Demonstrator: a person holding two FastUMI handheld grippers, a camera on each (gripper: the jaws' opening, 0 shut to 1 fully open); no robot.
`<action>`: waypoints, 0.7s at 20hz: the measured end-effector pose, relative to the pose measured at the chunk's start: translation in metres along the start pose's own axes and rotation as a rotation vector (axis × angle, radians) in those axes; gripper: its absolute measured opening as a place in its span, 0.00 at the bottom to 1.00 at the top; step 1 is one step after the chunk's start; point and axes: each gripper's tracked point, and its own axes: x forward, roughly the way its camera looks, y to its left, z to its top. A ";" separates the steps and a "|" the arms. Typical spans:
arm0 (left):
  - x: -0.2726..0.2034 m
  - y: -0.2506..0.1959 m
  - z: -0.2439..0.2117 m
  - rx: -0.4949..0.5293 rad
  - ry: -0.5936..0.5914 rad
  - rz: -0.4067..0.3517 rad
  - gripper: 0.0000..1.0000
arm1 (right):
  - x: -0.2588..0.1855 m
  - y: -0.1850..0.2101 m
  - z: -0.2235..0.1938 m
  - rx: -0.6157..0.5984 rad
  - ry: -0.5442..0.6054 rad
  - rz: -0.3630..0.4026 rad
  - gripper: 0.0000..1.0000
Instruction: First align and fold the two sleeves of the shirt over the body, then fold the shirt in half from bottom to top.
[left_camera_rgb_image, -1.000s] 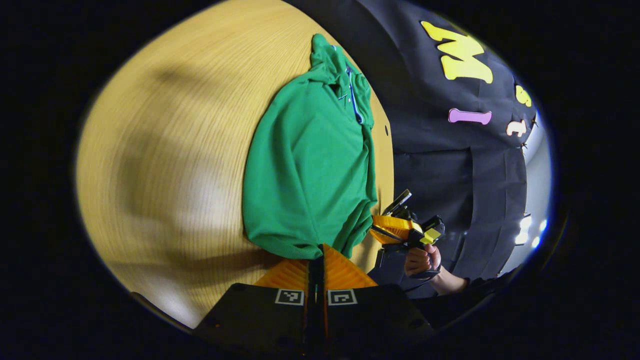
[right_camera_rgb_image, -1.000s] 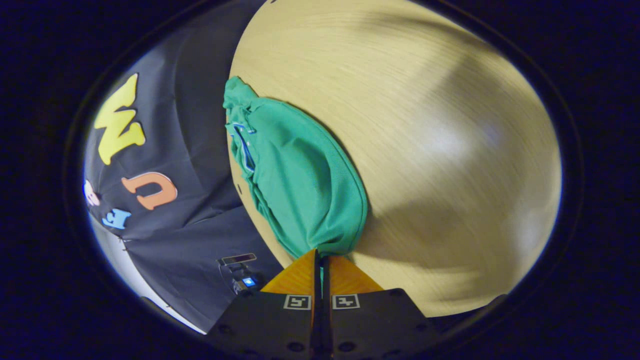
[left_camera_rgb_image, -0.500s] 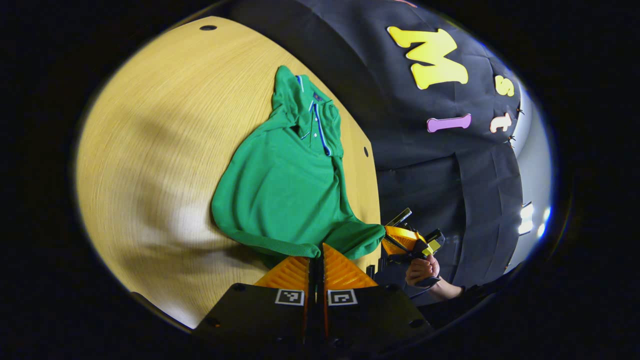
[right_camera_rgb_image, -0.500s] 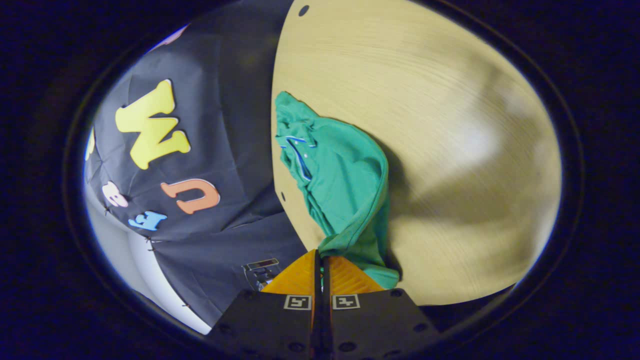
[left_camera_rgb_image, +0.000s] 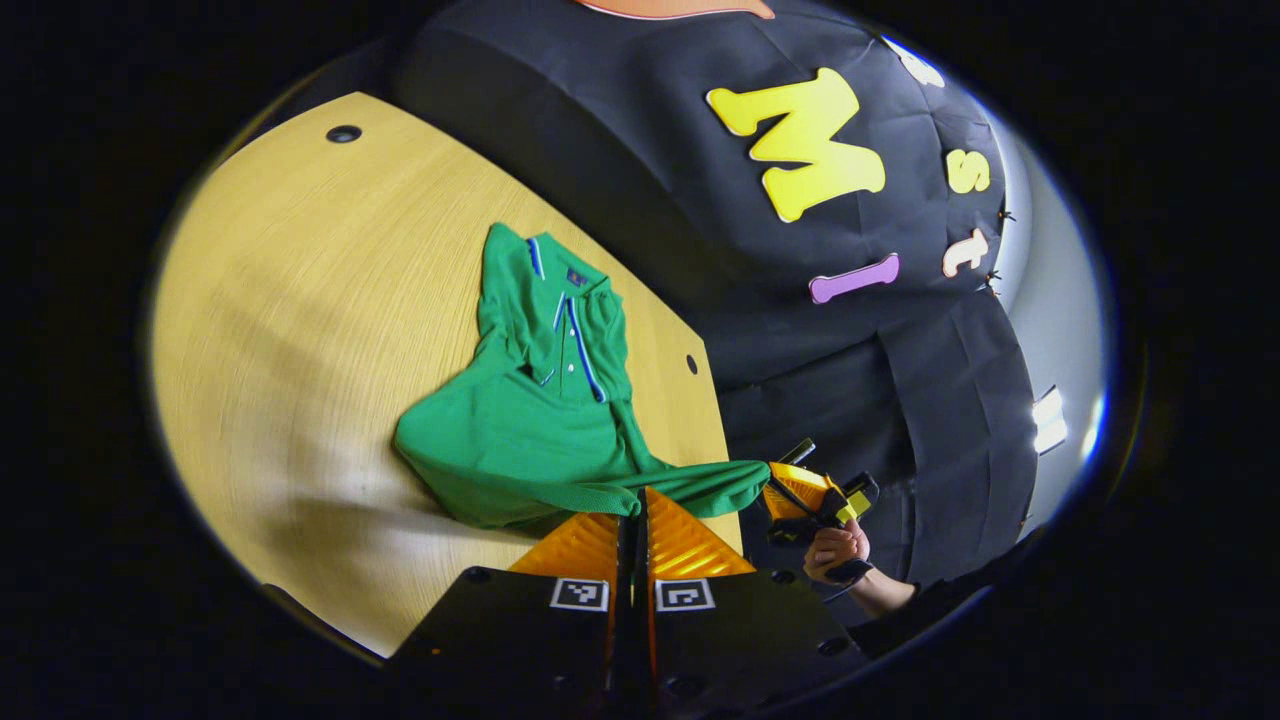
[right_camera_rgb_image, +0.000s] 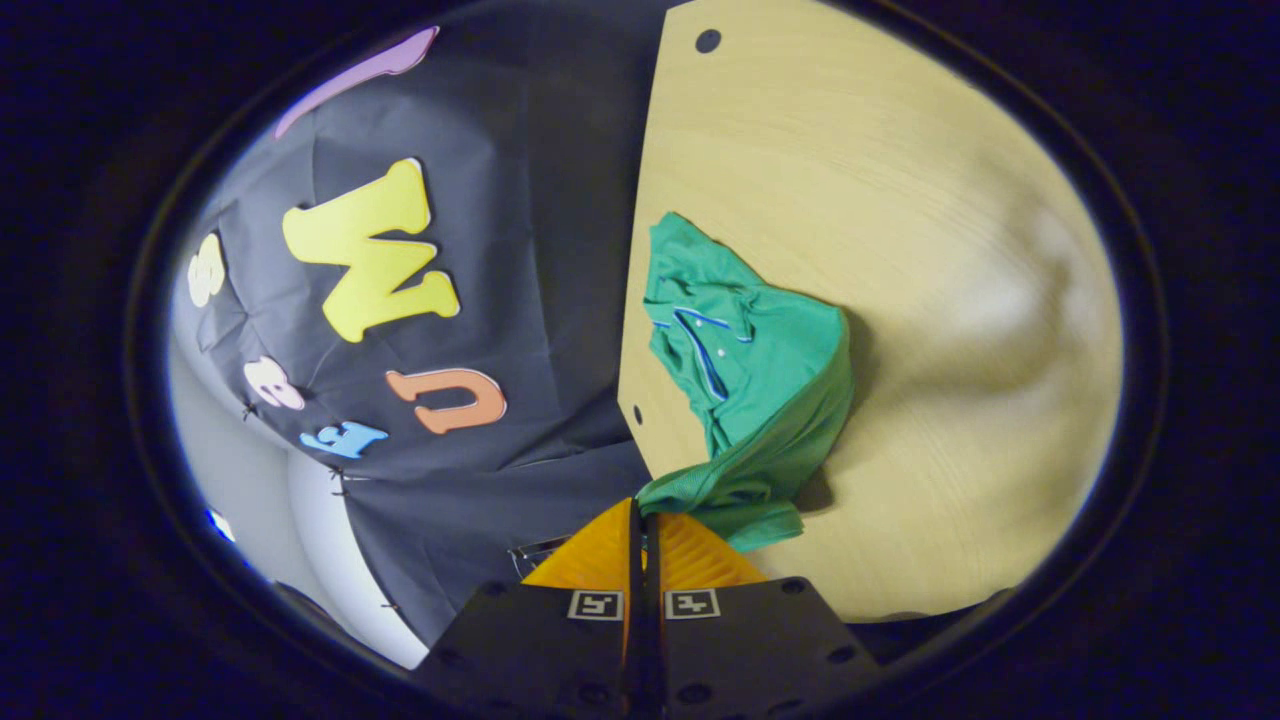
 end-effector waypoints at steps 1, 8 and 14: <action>0.001 -0.003 0.012 0.016 -0.015 -0.003 0.03 | 0.003 0.009 0.005 -0.012 -0.005 0.008 0.00; 0.009 -0.028 0.113 0.117 -0.158 -0.043 0.03 | 0.026 0.073 0.047 -0.095 -0.026 0.046 0.00; 0.013 -0.034 0.186 0.172 -0.257 -0.077 0.03 | 0.063 0.120 0.096 -0.145 -0.051 0.070 0.00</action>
